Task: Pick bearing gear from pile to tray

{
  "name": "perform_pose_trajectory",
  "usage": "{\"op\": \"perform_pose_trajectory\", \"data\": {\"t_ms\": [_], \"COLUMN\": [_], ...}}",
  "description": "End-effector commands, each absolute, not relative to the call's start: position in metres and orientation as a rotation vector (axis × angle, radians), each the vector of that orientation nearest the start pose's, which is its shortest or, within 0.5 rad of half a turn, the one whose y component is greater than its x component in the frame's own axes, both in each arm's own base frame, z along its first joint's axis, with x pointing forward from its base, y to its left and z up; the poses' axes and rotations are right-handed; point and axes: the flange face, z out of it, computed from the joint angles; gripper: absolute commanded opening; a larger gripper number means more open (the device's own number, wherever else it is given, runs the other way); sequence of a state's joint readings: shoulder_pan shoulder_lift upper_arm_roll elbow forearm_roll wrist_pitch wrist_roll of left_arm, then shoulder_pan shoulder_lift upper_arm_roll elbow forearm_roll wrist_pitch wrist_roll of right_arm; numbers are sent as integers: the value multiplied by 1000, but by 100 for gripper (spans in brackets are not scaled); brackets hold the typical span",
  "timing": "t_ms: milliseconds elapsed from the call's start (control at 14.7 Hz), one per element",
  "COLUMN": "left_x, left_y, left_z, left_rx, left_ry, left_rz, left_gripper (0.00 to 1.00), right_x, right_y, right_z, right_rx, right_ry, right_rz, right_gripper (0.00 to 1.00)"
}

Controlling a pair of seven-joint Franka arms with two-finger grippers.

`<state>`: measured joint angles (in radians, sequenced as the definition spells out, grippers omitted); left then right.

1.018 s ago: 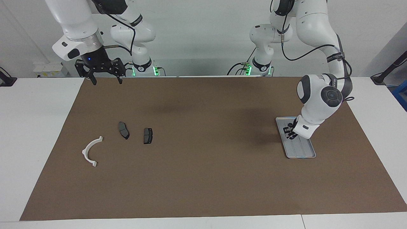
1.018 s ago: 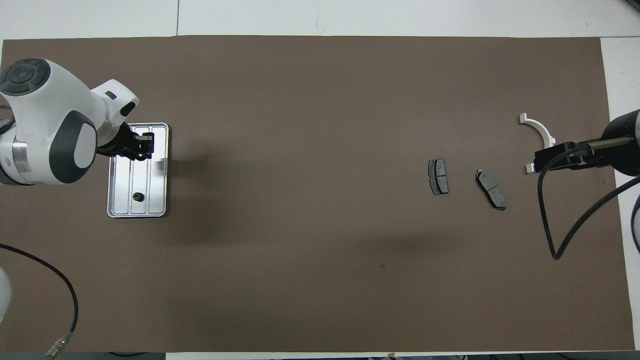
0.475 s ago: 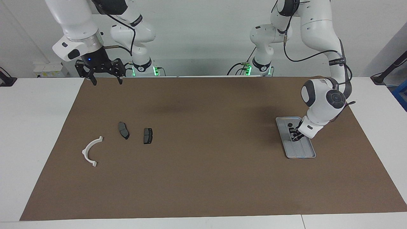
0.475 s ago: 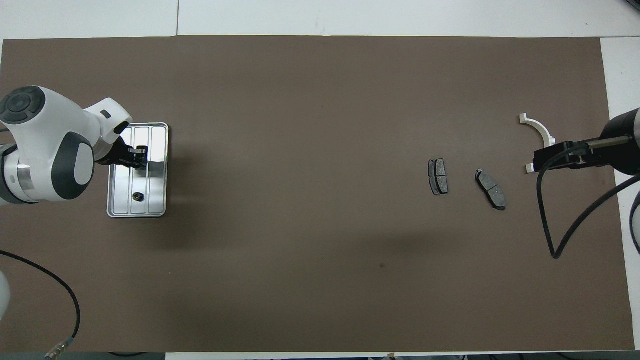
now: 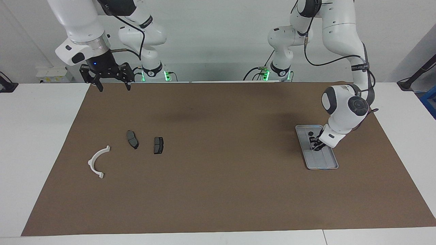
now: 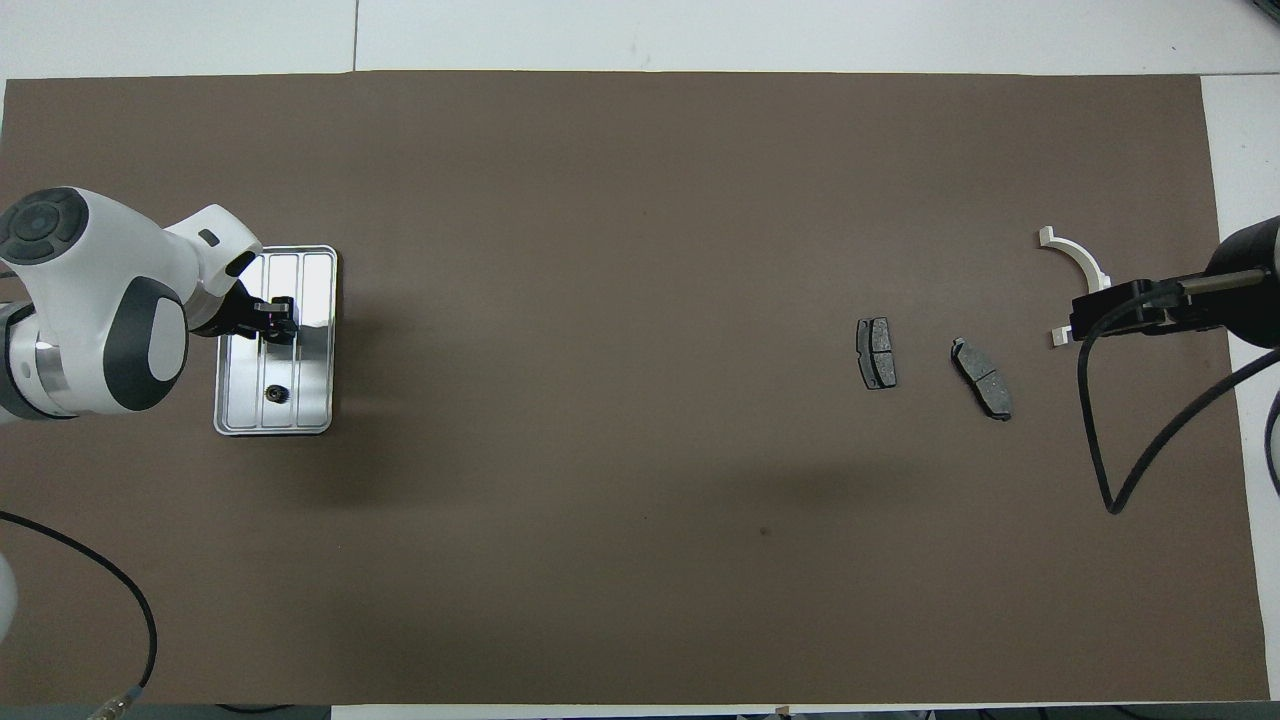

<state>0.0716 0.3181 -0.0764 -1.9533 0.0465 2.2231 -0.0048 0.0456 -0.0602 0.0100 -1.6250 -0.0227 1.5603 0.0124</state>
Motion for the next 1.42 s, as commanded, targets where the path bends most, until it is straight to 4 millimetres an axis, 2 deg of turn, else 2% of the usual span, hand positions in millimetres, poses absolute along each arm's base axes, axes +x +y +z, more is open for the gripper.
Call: {"op": "perform_pose_trajectory", "data": {"t_ms": [0,136,271,407,543,746,814,1086,1153,1357], "left_x": [591,580,569,556,543,532,530,536,537,535], "left_y": [2,11,10,3,-2,-7,-6,-31,-44,-47], "left_z": [372,420,458,488,514,530,529,529,529,531], "left_rx": [-3160,-3153,-3148,-3141,-3138,-3134,-3134,-3133,-3126,-3122], "left_ry": [1,-14,-14,4,13,27,32,83,133,147], "left_rz": [84,122,159,207,183,176,178,123,98,153], "left_gripper": [100,100,100,100,100,100,100,100,100,100], "right_x": [536,538,538,537,537,536,536,534,534,534], "right_y": [27,27,26,27,28,25,26,29,29,29], "right_z": [634,636,637,638,639,639,639,639,639,639], "right_rx": [-3164,-3162,-3162,-3162,-3160,-3158,-3157,-3138,-3133,-3133], "right_ry": [-46,-44,-39,-41,-46,-44,-44,-46,-43,-43], "right_rz": [-21,-52,-57,-60,-64,-64,-62,-48,-45,-45], "right_gripper": [100,100,100,100,100,100,100,100,100,100]}}
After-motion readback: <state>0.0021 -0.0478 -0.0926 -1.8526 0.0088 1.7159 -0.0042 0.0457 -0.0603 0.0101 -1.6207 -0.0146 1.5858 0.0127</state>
